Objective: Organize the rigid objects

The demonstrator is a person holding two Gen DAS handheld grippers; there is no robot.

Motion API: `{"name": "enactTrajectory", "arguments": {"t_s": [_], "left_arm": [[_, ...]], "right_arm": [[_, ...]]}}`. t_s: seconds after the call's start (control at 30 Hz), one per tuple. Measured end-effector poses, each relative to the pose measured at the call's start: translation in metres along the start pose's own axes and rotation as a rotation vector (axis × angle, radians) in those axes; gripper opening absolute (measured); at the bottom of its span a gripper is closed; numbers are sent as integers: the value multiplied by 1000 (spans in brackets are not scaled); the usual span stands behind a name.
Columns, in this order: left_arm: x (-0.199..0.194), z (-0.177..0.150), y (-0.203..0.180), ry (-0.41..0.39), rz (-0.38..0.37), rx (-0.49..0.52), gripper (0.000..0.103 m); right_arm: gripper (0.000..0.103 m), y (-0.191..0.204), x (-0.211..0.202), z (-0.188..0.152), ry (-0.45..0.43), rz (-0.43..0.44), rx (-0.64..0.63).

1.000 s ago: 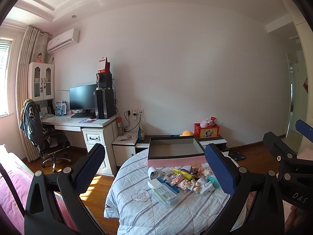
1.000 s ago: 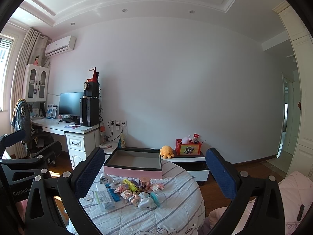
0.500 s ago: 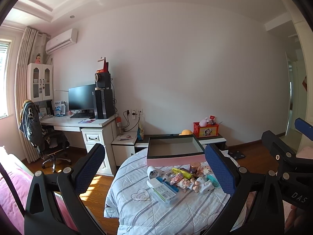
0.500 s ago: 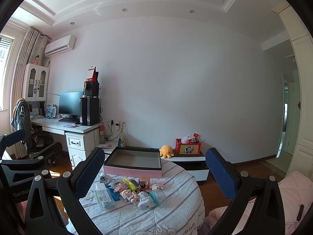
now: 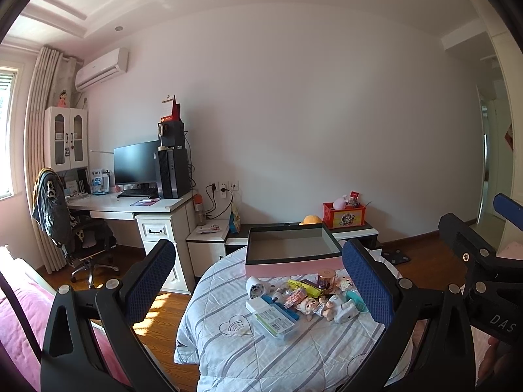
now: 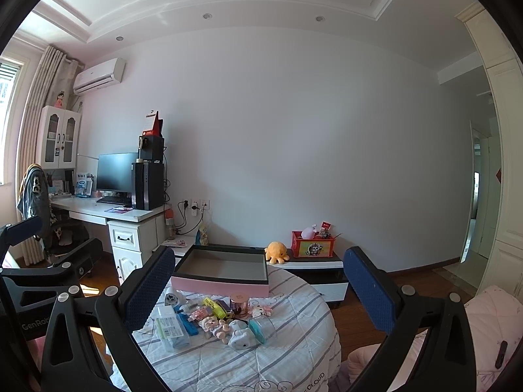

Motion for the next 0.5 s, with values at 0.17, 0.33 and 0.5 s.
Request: {"name": "enactTrajectory", "arguments": {"t_s": [0.17,0.33,0.5], "left_arm": [[1,-2,1,4,-4,-1,103],[16,-8,6,31,-13,-6,103],[37,-13,10,54,-22,-22,103]], "right_arm": [[103,-1,4,-1,1,-1,5],[103,-2,16,-6,20,-3,13],[103,-4,33,-14,42,-5,29]]}}
Point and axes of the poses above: each gripper's, at about its wrist camera, not at the fingertips, and x roughly the way its jaws point, y to its left, z to its top, the point moved 6 cm from there along x, roughly the way its jaws point, and after that the axes turned 3 degrees about x, right-handed, at the moved point
